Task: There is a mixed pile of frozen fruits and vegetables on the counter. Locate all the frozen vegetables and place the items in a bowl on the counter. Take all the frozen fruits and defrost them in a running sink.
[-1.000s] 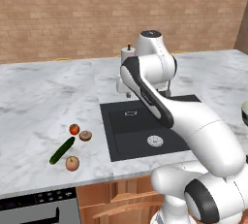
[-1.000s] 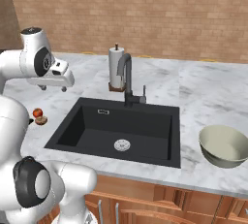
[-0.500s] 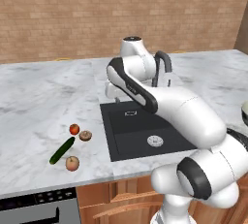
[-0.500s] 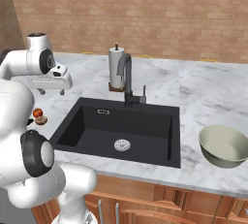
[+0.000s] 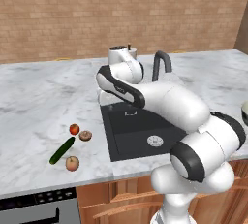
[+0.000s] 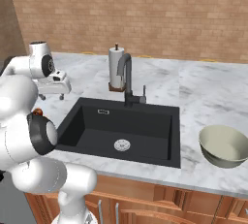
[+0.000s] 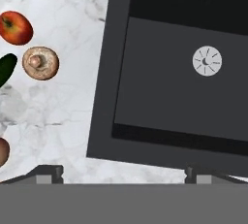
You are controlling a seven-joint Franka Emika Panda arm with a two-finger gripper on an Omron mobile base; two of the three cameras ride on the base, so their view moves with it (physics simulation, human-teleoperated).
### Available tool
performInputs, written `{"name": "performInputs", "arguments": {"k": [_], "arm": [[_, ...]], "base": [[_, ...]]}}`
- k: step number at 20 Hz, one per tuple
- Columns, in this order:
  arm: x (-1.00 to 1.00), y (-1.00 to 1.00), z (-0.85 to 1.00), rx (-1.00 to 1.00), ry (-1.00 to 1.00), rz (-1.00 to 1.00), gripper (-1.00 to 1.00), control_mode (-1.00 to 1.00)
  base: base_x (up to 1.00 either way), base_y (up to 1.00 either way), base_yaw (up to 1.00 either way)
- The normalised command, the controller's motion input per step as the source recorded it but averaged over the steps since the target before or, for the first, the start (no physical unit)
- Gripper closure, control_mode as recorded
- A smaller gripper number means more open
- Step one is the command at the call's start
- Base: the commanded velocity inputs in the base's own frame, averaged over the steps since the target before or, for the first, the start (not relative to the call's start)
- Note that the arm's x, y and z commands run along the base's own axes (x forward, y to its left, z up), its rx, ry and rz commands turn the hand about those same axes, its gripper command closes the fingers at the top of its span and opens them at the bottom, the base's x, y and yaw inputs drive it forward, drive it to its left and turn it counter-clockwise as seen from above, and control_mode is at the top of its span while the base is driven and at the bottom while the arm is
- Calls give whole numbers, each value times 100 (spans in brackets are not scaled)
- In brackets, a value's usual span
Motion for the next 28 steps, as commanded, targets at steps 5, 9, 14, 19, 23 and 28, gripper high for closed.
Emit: {"name": "performInputs", "arguments": {"k": [5,9,14,19,23,28], "arm": [[19,28,-28,3,3,1,-100,-100],[20,48,-32,0,7,6,-100,-100],[24,43,-29,0,4,7,-100,-100],[17,40,-36,0,7,6,-100,-100],[13,41,-40,0,7,6,-100,-100],[14,41,-40,0,8,7,-100,-100]], "base": [[0,0,0],[0,0,0],[0,0,0],[0,0,0],[0,0,0],[0,0,0]]}}
